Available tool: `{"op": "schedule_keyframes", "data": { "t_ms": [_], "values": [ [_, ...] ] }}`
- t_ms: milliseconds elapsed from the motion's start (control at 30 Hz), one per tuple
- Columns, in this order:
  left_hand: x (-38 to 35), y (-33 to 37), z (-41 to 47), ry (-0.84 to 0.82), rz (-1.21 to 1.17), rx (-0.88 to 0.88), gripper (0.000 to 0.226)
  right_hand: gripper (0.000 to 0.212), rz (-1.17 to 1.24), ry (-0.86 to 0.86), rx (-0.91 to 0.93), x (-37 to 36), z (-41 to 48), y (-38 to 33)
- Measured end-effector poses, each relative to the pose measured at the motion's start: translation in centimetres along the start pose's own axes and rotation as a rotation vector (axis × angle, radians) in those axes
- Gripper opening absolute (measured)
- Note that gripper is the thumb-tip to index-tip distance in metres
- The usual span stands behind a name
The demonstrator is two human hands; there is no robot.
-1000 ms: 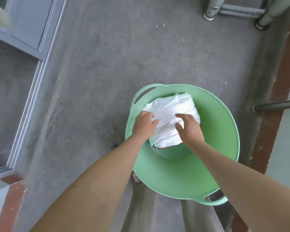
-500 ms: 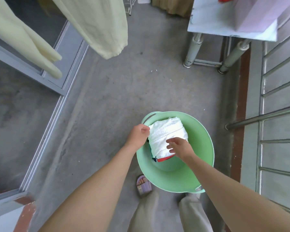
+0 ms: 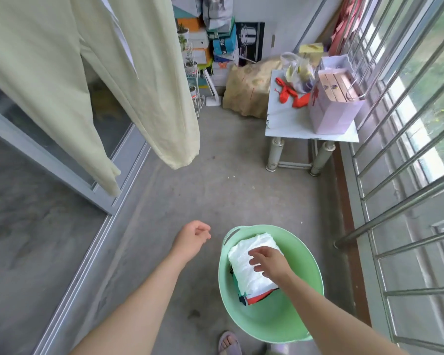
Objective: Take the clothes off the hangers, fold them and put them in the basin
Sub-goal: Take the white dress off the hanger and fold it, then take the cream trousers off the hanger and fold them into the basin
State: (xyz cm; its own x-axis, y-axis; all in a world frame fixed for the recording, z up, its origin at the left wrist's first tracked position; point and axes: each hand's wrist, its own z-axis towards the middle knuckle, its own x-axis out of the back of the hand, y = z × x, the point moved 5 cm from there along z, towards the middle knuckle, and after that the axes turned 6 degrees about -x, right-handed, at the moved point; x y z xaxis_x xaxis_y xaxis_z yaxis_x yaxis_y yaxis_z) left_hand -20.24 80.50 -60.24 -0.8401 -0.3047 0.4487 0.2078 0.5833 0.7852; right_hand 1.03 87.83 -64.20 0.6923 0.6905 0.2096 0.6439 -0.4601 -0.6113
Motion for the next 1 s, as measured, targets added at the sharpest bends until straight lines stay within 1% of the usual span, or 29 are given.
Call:
{"op": "schedule_keyframes", "data": {
  "t_ms": [167, 267, 467, 633, 667, 800, 1000],
  "values": [
    [2.5, 4.5, -1.5, -0.001, 0.002, -0.075, 0.02, 0.016, -0.006, -0.014, 0.119, 0.5, -2.1, -5.8],
    [4.8, 7.5, -2.4, 0.005, 0.049, -0.112, 0.014, 0.019, -0.024, -0.03, 0.194, 0.5, -3.0, -9.9],
    [10.8, 13.6, -4.7, 0.114, 0.123, -0.177, 0.012, 0.015, -0.063, -0.09, 0.387, 0.2, -6.9, -18.6],
    [14.4, 18.2, -7.1, 0.189, 0.158, -0.233, 0.01, 0.011, -0.07, -0.128, 0.517, 1.1, -10.4, -24.6],
    [14.8, 18.7, -7.6, 0.188, 0.17, -0.242, 0.009, 0.012, -0.067, -0.132, 0.54, 1.3, -10.9, -25.3],
    [19.8, 22.8, -9.5, 0.291, 0.205, -0.302, 0.012, 0.018, -0.085, -0.145, 0.661, 2.2, -14.4, -31.0],
    [26.2, 29.6, -11.9, 0.453, 0.255, -0.434, 0.01, 0.019, -0.137, -0.096, 0.861, 3.7, -19.4, -39.2]
  ]
}}
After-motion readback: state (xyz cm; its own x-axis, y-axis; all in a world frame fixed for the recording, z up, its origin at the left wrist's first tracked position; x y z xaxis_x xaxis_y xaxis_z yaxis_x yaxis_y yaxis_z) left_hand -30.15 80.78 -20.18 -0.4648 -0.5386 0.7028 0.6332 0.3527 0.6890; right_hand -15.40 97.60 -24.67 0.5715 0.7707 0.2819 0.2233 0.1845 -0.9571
